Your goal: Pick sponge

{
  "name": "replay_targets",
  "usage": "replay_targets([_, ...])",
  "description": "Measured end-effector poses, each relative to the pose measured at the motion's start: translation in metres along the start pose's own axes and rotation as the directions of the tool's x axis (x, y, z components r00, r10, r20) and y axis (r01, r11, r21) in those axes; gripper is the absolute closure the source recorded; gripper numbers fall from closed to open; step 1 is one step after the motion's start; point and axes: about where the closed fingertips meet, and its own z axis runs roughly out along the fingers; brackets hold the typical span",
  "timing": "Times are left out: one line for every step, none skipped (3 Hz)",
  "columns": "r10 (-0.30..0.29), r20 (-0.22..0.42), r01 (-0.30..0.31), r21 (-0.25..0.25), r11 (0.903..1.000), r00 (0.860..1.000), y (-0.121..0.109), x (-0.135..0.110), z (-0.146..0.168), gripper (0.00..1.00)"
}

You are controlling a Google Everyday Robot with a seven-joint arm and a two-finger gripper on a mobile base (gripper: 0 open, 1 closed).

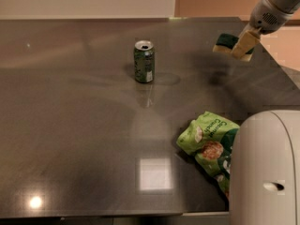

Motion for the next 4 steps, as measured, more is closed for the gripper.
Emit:
replay_targets([-0.038, 0.021, 0.038, 0.017, 0.9991, 0.999, 0.009, -0.023, -0.021, 1.0])
replay_targets([-0.094, 0.059, 0.092, 0.037, 0.9951, 0.994, 0.029, -0.053, -0.057, 1.0])
replay_targets([-0.094, 0.081, 0.089, 0.067, 0.9938, 0.992, 0.02, -0.06, -0.053, 1.0])
replay_targets([-0.095, 0.095, 0.087, 0.086, 0.9925, 0.991, 0.014, -0.066, -0.05, 1.0])
